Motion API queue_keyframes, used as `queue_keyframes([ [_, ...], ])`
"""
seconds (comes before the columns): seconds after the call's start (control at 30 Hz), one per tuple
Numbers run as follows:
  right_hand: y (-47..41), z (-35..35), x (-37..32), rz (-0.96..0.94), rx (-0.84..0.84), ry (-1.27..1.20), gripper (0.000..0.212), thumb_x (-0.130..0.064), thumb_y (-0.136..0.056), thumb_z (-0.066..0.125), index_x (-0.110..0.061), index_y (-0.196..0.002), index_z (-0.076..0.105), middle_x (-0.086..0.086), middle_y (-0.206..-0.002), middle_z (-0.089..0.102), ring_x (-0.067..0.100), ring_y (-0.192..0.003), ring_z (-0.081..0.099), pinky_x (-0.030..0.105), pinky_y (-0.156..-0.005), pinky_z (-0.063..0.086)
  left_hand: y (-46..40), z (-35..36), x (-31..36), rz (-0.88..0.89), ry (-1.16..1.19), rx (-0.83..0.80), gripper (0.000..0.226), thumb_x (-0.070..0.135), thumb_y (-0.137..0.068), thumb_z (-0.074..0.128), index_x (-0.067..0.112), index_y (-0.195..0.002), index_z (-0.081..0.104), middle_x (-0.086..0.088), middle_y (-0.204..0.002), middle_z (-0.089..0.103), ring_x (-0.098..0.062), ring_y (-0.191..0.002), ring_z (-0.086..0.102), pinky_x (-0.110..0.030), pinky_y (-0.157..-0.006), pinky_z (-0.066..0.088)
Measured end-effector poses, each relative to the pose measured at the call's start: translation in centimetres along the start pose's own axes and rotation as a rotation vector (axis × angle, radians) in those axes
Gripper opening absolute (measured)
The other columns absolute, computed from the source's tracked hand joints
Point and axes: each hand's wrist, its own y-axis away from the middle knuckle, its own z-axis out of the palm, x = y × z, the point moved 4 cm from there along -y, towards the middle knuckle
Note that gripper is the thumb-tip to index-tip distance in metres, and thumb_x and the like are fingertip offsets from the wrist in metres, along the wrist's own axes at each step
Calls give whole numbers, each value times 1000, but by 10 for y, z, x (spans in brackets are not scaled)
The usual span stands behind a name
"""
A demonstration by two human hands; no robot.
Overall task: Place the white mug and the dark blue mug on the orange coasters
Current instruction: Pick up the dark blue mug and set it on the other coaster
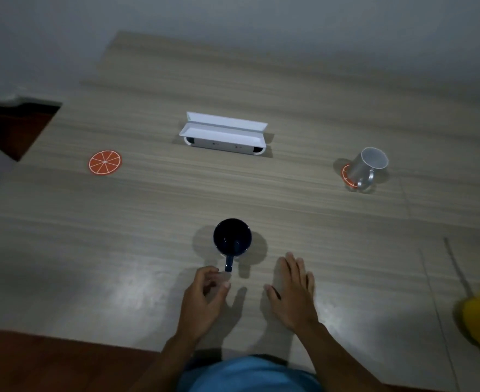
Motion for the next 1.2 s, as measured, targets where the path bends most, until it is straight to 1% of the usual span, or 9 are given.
queue_keyframes([
  [0.1,1,-1,-4,19,-11,-9,78,-49,-99,46,-20,-161,9,1,-172,-1,25,-157,-9,50,-126,-4,-7,-1,18,-28,107,-22,13,19,-93,69,24,-104,63,5,-98,73,-11,-94,69,-28,-82,54],
  [0.17,2,-3,-5,25,-21,-12,78,-49,-99,46,-20,-161,8,0,-172,-3,24,-157,-11,49,-126,-6,-13,0,25,-52,150,-66,4,20,-95,66,22,-99,68,-1,-95,74,-19,-92,70,-34,-83,54],
  [0.43,6,-7,-17,57,-39,-23,72,-42,-101,47,-17,-160,14,4,-172,3,27,-157,-7,51,-126,-2,-18,7,33,-199,206,-127,18,22,-101,57,14,-94,72,-1,-99,78,-19,-94,72,-34,-83,53],
  [0.7,21,11,-62,-45,-167,211,72,-47,-97,39,-13,-158,20,12,-169,15,37,-156,6,61,-123,10,-31,-35,31,-211,390,13,26,17,-105,46,-1,-100,63,-16,-101,75,-29,-94,73,-29,-67,56],
  [0.87,7,31,-110,-215,-231,316,69,-52,-87,52,-12,-144,48,16,-155,46,37,-145,40,65,-111,36,-33,-84,14,-238,488,136,24,13,-105,44,10,-91,63,-17,-98,75,-38,-95,71,-33,-67,57],
  [0.93,-4,41,-134,-265,-232,340,70,-55,-84,51,-13,-141,52,17,-151,52,37,-140,46,65,-106,42,-39,-108,10,-233,483,203,28,11,-105,43,12,-86,63,-16,-96,75,-38,-94,72,-39,-72,55],
  [1.0,-16,45,-163,-325,-243,355,76,-58,-86,38,-12,-146,47,18,-155,46,38,-145,41,65,-110,38,-46,-133,5,-222,491,270,30,10,-105,41,11,-85,63,-17,-95,76,-38,-93,71,-41,-74,53],
  [1.1,-36,50,-212,-424,-275,340,89,-62,-85,13,-13,-160,19,16,-170,12,34,-157,9,60,-123,15,-61,-172,-2,-215,518,351,31,8,-104,39,10,-83,62,-19,-93,74,-39,-92,70,-39,-71,51],
  [1.2,-59,58,-252,-431,-271,327,82,-63,-95,20,-17,-161,3,11,-172,-6,30,-158,-8,57,-125,5,-82,-208,-5,-209,522,396,35,8,-103,39,13,-75,59,-15,-89,74,-38,-91,69,-37,-68,50],
])
